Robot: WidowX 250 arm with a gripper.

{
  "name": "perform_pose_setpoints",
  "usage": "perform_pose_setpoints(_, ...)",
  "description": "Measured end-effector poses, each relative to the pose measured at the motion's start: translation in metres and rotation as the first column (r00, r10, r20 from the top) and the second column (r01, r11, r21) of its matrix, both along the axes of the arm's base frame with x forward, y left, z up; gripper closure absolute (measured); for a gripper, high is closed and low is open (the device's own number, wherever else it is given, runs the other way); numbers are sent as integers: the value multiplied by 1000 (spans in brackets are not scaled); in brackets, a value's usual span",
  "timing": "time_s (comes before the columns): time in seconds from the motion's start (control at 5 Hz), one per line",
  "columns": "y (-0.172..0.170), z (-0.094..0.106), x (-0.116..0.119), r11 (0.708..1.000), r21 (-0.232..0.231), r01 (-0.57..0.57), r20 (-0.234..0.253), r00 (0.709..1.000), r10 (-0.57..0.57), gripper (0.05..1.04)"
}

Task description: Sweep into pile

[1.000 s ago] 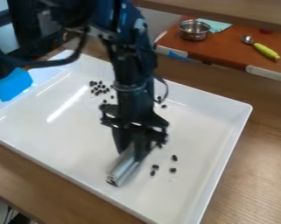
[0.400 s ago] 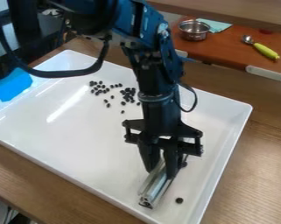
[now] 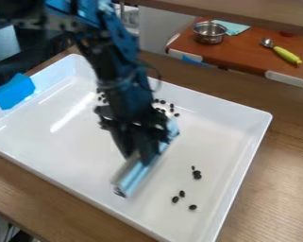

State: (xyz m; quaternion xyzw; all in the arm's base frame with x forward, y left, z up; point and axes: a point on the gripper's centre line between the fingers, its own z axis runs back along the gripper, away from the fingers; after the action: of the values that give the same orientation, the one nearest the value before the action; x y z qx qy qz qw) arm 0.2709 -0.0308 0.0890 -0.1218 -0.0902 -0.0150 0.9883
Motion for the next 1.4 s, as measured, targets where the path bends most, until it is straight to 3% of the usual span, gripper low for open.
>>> perform_pose_setpoints(0.2, 39, 7, -4, 1000, -9, -1, 23, 1000, 2, 720)
perform_pose_setpoints(0.6, 119, 16, 25, 987, 58, -153, -48, 987, 155, 720)
perform_pose_setpoints(1.0, 166, 11, 57, 946, 182, -269, -71, 956, 285, 720)
perform_pose_setpoints(1.2, 180, -5, 61, 921, 250, -300, -77, 942, 327, 720)
perform_pose_setpoints(1.4, 183, -8, 68, 911, 298, -285, -79, 944, 322, 720)
